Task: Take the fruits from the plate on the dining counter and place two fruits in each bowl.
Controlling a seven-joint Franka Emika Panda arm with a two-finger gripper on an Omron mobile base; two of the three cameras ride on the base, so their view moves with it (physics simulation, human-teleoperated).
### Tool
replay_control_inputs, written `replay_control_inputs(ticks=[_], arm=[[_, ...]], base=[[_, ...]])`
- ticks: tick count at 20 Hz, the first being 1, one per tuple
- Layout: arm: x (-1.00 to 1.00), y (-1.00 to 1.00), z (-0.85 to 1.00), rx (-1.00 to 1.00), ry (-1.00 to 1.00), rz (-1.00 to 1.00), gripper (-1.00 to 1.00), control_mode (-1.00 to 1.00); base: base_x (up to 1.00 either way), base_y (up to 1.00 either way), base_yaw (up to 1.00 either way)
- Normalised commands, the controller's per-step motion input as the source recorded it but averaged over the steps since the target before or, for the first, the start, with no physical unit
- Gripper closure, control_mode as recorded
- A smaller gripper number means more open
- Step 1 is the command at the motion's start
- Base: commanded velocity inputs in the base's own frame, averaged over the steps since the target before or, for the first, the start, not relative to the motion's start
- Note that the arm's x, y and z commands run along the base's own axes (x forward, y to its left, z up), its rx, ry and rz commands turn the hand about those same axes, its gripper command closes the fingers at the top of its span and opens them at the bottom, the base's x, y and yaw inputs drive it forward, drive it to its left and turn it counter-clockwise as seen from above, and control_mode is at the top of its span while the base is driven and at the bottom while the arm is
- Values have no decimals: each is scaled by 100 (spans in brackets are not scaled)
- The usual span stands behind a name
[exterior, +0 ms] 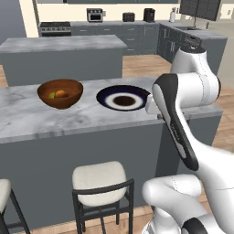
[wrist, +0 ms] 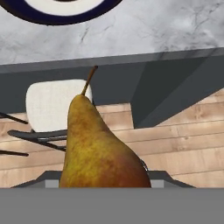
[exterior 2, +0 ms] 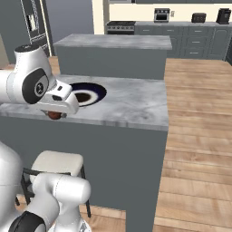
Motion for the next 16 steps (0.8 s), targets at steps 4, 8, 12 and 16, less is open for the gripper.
replay_control_inputs(ticks=[4,8,12,16], arm=[[-1,0,0,0,0,0,100,100],[0,0,0,0,0,0,100,100],[0,0,0,0,0,0,100,100],[0,0,0,0,0,0,100,100]], base=[[-22,0,0],[-96,29,-1],[-82,100,0],[-50,100,0]])
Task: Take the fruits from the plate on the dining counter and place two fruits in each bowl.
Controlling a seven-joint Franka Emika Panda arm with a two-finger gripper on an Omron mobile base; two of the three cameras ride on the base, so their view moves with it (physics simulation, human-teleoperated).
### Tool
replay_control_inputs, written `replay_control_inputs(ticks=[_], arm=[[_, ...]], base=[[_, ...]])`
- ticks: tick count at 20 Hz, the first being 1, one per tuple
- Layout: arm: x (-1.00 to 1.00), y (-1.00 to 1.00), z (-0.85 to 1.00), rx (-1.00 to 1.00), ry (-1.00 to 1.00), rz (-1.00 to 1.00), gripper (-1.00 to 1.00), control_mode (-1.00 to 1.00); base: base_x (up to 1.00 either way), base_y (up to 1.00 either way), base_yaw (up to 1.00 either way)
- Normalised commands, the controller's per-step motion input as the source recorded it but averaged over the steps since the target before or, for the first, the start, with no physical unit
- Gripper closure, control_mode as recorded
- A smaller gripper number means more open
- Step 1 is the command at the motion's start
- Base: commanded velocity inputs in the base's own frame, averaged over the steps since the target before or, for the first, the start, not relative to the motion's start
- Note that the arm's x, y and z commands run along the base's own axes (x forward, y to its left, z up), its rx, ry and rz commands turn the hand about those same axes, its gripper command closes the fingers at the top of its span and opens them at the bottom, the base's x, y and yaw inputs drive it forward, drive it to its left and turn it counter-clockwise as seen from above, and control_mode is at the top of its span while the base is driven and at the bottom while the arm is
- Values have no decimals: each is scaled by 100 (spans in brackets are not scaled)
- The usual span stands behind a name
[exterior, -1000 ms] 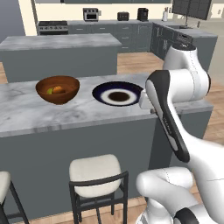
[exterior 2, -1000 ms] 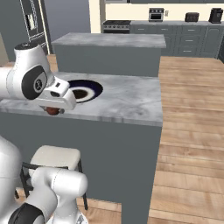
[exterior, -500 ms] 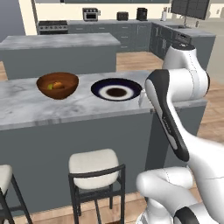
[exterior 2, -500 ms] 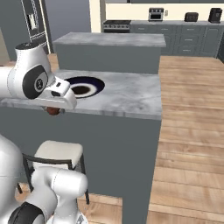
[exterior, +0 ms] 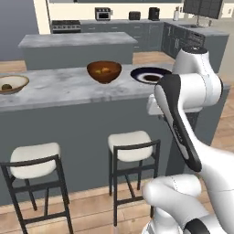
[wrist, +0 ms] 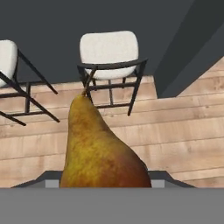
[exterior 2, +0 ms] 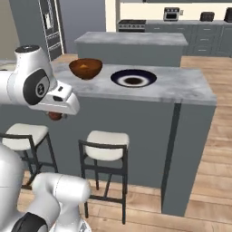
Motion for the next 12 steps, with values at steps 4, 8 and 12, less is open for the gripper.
replay_control_inputs(ticks=[4,8,12], arm=[[0,0,0,0,0,0,100,100],[0,0,0,0,0,0,100,100],[0,0,0,0,0,0,100,100]], base=[[-24,100,0],[-3,100,0],[17,100,0]])
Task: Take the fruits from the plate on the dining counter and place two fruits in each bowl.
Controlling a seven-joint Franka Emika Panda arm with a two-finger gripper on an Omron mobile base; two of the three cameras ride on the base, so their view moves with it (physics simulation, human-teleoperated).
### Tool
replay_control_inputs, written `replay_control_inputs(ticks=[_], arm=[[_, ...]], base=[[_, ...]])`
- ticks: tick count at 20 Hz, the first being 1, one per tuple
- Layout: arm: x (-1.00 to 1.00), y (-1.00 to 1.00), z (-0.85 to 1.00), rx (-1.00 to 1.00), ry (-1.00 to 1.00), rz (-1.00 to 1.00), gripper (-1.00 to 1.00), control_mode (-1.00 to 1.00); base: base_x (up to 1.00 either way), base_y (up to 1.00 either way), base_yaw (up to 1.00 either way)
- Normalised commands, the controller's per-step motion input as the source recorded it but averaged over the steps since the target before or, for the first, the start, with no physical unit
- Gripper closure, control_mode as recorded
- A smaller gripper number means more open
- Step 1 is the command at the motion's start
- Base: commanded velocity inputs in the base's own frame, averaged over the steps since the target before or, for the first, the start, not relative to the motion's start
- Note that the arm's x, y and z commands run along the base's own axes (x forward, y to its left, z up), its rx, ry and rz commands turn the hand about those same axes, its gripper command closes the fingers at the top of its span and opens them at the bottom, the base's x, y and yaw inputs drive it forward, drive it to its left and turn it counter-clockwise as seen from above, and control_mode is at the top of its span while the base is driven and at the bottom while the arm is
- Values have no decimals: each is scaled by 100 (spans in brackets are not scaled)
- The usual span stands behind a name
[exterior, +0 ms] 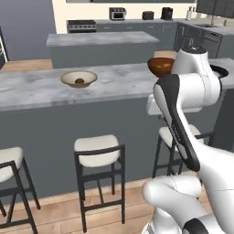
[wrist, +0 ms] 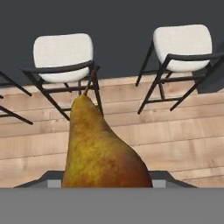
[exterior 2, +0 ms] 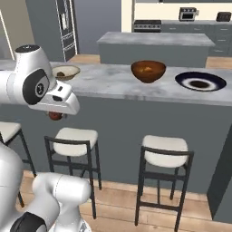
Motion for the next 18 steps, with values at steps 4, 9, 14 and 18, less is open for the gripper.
replay_control_inputs(ticks=[4,9,14,18], arm=[[0,0,0,0,0,0,100,100],[0,0,0,0,0,0,100,100],[0,0,0,0,0,0,100,100],[0,0,0,0,0,0,100,100]], base=[[46,100,0],[62,81,-2],[61,28,-3],[46,-3,-3]])
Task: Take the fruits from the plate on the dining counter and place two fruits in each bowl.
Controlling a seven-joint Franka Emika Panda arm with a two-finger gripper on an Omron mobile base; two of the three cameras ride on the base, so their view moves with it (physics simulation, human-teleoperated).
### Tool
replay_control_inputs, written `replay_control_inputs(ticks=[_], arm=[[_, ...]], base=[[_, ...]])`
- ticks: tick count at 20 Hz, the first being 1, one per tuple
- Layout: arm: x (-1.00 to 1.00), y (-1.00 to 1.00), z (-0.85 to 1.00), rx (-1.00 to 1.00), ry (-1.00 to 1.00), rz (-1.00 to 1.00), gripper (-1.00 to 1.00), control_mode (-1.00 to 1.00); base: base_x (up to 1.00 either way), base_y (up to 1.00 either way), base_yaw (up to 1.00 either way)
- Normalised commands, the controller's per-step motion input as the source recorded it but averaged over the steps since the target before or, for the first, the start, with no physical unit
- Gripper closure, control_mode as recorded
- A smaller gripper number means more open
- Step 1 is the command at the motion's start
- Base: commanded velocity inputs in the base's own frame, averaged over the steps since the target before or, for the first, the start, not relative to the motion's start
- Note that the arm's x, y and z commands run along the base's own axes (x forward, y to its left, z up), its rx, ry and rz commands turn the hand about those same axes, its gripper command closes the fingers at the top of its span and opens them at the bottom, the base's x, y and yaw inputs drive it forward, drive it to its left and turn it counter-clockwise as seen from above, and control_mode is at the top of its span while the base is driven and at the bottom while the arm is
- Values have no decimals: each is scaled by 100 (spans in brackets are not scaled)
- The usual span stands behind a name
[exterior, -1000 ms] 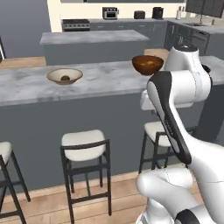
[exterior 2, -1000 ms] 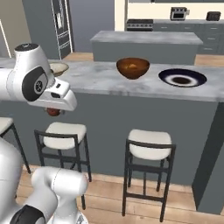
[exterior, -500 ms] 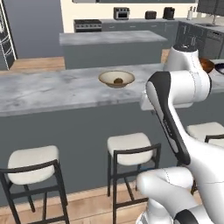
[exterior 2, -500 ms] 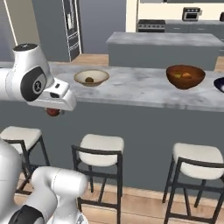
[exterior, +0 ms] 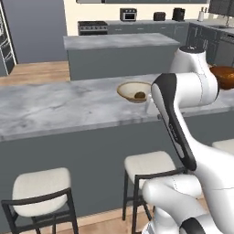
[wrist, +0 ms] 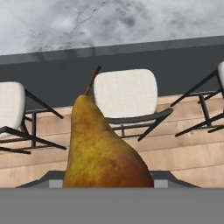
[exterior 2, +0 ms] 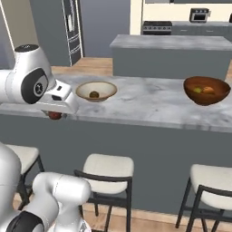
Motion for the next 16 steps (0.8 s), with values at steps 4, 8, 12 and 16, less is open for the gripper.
replay_control_inputs(ticks=[4,8,12,16], arm=[[0,0,0,0,0,0,100,100],[0,0,0,0,0,0,100,100],[0,0,0,0,0,0,100,100],[0,0,0,0,0,0,100,100]], base=[[0,-56,-3],[13,-48,-7],[50,-3,-4],[60,1,-1]])
